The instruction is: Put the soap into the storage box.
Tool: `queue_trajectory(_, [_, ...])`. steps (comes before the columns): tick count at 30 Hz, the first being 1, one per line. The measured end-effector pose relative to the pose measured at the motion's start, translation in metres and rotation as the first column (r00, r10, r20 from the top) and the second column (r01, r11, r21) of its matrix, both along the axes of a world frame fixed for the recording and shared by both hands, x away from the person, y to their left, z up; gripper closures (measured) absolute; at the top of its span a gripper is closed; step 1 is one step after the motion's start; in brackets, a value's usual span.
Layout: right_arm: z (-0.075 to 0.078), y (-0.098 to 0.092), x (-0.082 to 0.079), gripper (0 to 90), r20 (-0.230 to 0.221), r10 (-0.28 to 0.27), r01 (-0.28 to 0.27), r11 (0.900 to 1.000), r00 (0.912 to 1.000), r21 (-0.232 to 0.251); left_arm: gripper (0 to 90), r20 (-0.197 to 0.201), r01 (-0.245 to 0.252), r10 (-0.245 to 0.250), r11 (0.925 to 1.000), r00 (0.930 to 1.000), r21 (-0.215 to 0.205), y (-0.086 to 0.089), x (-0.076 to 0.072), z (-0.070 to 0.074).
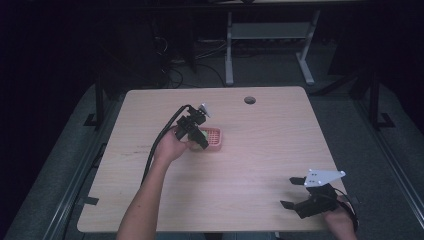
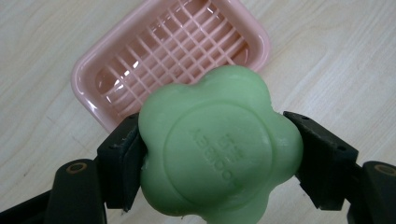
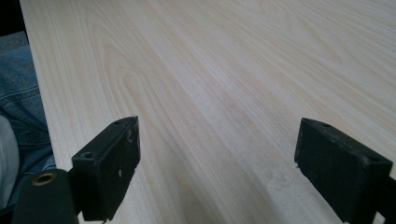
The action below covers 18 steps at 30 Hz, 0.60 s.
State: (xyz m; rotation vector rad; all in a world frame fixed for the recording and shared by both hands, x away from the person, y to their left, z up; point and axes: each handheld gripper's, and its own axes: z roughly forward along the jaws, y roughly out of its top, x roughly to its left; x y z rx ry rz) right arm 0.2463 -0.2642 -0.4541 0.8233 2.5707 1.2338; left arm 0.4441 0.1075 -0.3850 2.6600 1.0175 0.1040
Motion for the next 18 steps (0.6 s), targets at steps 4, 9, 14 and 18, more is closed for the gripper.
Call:
queue_trajectory(4, [0.000, 0.000, 0.000, 13.8, -0.003, -0.001, 0.001, 1.000, 1.0000, 0.003, 26.5, -0.002, 0.002, -0.002, 1.0000, 1.0000, 0.005, -0.003, 0.004, 0.002])
queue_trajectory(9, [0.001, -0.002, 0.000, 13.8, 0.003, -0.004, 0.004, 1.000, 1.0000, 0.006, 26.5, -0.001, 0.003, -0.003, 0.9999, 1.0000, 0.010, -0.005, 0.009, 0.005])
queue_trajectory(14, [0.001, -0.001, 0.000, 13.8, -0.001, -0.009, 0.009, 1.000, 1.0000, 0.005, 26.5, 0.001, 0.005, -0.005, 0.9999, 1.0000, 0.015, -0.009, 0.012, 0.006])
queue_trajectory(18, [0.000, 0.000, 0.001, 13.7, -0.002, -0.003, 0.003, 1.000, 1.0000, -0.001, 26.5, 0.010, 0.001, -0.001, 0.9999, 0.9999, 0.014, -0.011, 0.017, 0.008])
